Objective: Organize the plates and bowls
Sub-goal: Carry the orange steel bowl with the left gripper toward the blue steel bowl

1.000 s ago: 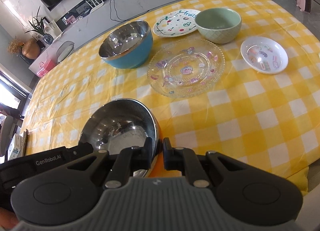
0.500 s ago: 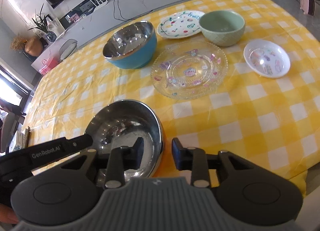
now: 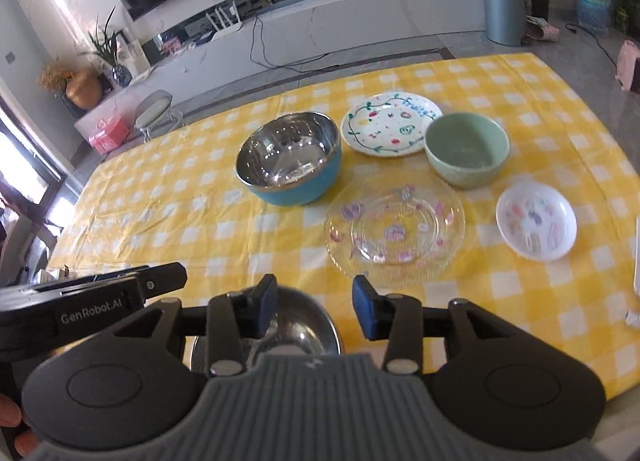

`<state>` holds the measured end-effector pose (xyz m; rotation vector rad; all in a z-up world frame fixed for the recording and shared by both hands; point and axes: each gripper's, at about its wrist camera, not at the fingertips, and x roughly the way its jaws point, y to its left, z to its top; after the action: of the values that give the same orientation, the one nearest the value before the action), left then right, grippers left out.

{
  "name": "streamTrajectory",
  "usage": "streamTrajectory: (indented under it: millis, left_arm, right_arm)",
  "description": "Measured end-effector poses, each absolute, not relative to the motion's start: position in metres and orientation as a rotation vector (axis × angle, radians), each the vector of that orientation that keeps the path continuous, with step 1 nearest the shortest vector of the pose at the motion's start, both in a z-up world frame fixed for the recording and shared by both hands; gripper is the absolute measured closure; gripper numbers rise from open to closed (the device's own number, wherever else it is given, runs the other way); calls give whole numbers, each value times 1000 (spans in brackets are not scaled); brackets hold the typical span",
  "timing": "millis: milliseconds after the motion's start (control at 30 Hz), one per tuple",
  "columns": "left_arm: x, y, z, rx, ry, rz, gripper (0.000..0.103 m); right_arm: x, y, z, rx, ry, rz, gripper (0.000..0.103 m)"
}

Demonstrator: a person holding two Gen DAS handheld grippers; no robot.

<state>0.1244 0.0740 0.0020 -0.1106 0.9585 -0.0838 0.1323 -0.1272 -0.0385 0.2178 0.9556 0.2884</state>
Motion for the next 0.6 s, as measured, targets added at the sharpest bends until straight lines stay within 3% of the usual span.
streamTrajectory:
  millis: [367,600]
  left_arm:
    - [228,95,-3,-107,1091,-118,64]
    - [288,113,-29,-165,1182,-72,64]
  right_arm:
    - [237,-101,-32,145,1092,300,61]
    - [310,-93,-62,220,1227,222,74]
